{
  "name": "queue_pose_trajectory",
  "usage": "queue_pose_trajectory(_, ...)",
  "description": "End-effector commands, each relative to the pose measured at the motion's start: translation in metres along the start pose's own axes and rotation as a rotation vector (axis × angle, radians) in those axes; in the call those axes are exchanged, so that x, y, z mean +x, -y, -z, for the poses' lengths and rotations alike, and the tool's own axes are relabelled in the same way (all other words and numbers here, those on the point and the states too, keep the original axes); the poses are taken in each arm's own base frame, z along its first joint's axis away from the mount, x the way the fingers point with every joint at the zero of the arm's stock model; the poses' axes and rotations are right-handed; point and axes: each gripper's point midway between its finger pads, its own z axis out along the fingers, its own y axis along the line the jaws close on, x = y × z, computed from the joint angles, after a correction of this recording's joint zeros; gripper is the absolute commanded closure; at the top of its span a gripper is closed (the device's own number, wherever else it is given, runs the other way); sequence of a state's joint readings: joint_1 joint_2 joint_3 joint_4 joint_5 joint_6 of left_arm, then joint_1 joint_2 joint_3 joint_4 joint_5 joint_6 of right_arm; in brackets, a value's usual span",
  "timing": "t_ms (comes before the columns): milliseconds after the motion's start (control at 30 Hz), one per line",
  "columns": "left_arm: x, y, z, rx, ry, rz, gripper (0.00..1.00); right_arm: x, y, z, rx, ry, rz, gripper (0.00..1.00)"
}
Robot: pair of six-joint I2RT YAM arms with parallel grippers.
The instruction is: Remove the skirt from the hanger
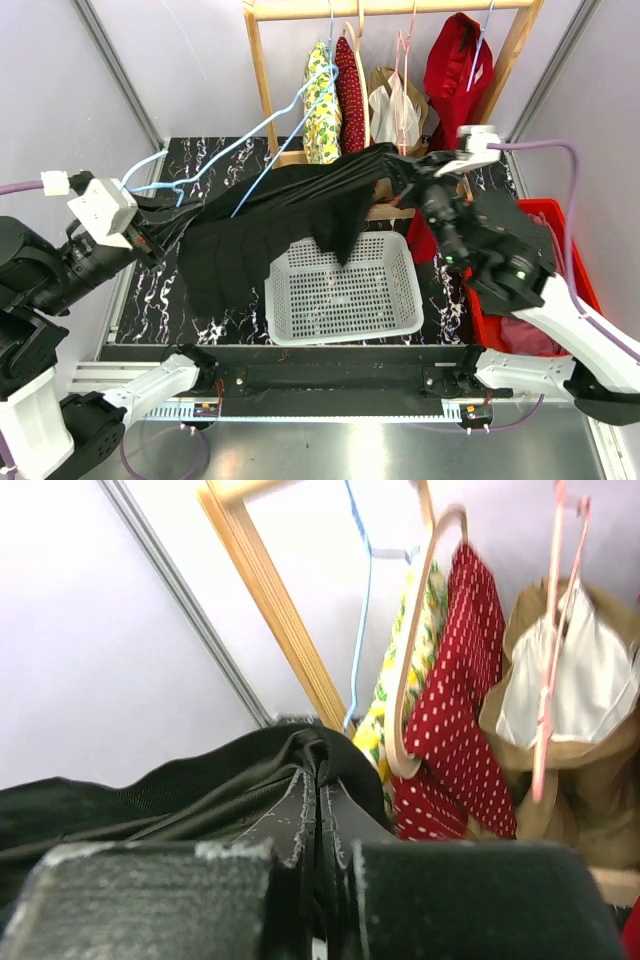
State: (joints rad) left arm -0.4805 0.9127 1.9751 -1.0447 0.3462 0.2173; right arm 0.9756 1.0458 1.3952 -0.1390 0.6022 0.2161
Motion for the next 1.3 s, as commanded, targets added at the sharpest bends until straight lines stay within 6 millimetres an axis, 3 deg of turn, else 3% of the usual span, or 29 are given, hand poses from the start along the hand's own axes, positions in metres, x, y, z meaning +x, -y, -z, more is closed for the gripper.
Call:
queue_pose_trajectory(0, -0.020, -0.005, 0.002, -0.026, 0.065, 0.001, 1.00, -0.021, 0.022, 0.000, 0.096, 0.045, 0.039, 1.00)
queue_pose_trajectory(167, -0.023, -0.015, -0.012, -0.056, 0.064, 0.030, 1.00, -0.042, -0.003, -0.001, -0.003, 0.052, 0.000, 1.00)
queue_pose_trajectory(300, -0.004, -0.001, -0.029, 0.019, 0.040, 0.135, 1.00, -0.025, -0.010, -0.003, -0.032, -0.005, -0.003, 1.00)
queue_pose_trajectory(333, 0.015, 0.008, -0.040, 0.059, -0.007, 0.219, 1.00, -0.015, -0.009, -0.005, -0.031, -0.023, 0.003, 1.00)
queue_pose_trajectory(367, 0.019, 0.023, -0.045, 0.146, -0.019, 0.276, 1.00, -0.010, -0.010, -0.005, -0.037, -0.035, -0.009, 1.00)
queue_pose_trajectory(433, 0.026, 0.032, -0.062, 0.207, -0.047, 0.398, 1.00, 0.000, -0.013, -0.007, -0.046, -0.057, -0.020, 1.00)
queue_pose_trajectory(500, 0.018, 0.033, -0.075, 0.246, -0.038, 0.444, 1.00, 0.006, -0.019, -0.009, -0.071, -0.074, -0.046, 1.00)
queue_pose_trajectory(533, 0.022, 0.029, -0.094, 0.252, -0.070, 0.486, 1.00, 0.009, -0.022, -0.010, -0.083, -0.084, -0.055, 1.00)
queue_pose_trajectory(600, 0.000, 0.022, -0.106, 0.263, -0.026, 0.474, 1.00, 0.014, -0.033, -0.010, -0.129, -0.109, -0.083, 1.00)
queue_pose_trajectory(633, 0.005, 0.016, -0.127, 0.261, -0.046, 0.493, 1.00, 0.018, -0.038, -0.012, -0.143, -0.123, -0.089, 1.00)
queue_pose_trajectory(667, -0.017, 0.012, -0.128, 0.265, 0.006, 0.472, 1.00, 0.021, -0.043, -0.012, -0.161, -0.139, -0.100, 1.00)
queue_pose_trajectory(733, -0.023, 0.008, -0.148, 0.275, 0.013, 0.486, 1.00, 0.026, -0.053, -0.010, -0.188, -0.163, -0.094, 1.00)
queue_pose_trajectory(967, -0.070, 0.010, -0.158, 0.302, 0.135, 0.442, 1.00, 0.038, -0.099, -0.003, -0.268, -0.200, -0.026, 1.00)
queue_pose_trajectory(1067, -0.091, 0.005, -0.143, 0.277, 0.199, 0.392, 1.00, 0.019, -0.094, -0.002, -0.220, -0.161, 0.041, 1.00)
queue_pose_trajectory(1167, -0.106, -0.002, -0.122, 0.222, 0.252, 0.320, 1.00, -0.028, -0.077, 0.006, -0.177, -0.062, 0.077, 1.00)
queue_pose_trajectory(1200, -0.110, -0.005, -0.113, 0.196, 0.271, 0.277, 1.00, -0.057, -0.071, 0.014, -0.172, -0.007, 0.064, 1.00)
queue_pose_trajectory(1267, -0.108, -0.018, -0.104, 0.111, 0.266, 0.245, 1.00, -0.087, -0.062, 0.022, -0.158, 0.055, 0.088, 1.00)
